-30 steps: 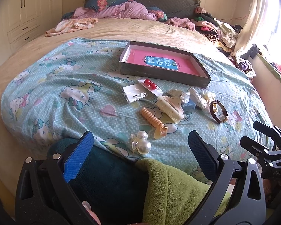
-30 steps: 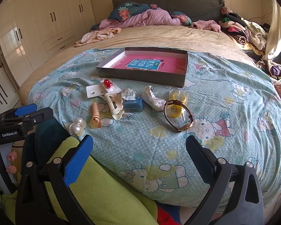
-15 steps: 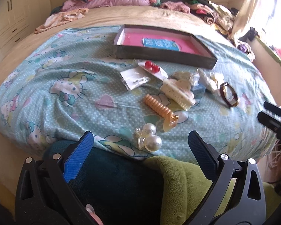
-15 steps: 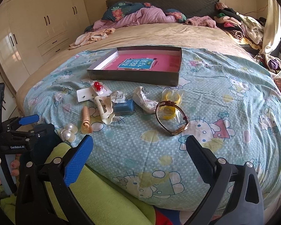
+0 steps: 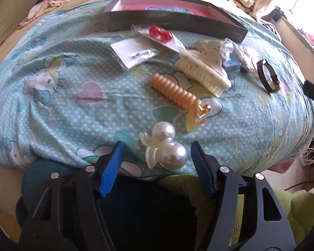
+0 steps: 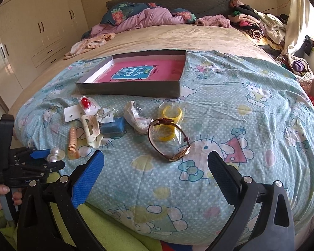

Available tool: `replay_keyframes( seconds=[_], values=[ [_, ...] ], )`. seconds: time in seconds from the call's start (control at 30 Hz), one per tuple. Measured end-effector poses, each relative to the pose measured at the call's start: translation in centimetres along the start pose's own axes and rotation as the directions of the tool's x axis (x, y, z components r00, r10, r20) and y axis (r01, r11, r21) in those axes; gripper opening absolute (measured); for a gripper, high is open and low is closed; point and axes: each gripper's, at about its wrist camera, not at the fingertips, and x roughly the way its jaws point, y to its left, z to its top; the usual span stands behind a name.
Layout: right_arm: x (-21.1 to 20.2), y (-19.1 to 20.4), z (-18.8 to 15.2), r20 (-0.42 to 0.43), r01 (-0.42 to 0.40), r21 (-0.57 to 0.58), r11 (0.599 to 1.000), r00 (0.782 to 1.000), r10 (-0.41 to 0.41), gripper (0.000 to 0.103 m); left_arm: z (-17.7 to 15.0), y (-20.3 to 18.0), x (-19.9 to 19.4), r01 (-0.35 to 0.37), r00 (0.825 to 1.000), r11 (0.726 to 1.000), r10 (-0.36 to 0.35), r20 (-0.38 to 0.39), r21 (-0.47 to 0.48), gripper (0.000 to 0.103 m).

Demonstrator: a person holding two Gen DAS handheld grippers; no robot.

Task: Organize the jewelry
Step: 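Grasp the white pearl earring with the left tool while the right tool grasps the burgundy watch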

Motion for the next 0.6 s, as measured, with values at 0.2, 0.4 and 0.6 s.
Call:
replay_keyframes(
  seconds=[0.2,0.4,0.6],
  values=[
    [2.7,-1.4,0.4,-0.027,0.030,0.007,1.000,0.999,-0.030,0.099,0.0,-0.1,0.6,0.025,1.000,1.000,-0.025,0.005,0.015,0.037],
    [6.1,-1.9,0.6,-0.071,0.058,-0.020,0.998,0.996,-0.059,0.098,0.2,0.4,0.4,0.028,0.999,0.999,-0.029,0.023,0.018,0.028],
    [8.5,-2.0,0.5,-0.102,0.075,-0.063,0.995,0.991,-0.081,0.080,1.3,0.8,-0.2,0.051,0.997,0.999,-0.050,0.051,-0.006,0.028]
  ],
)
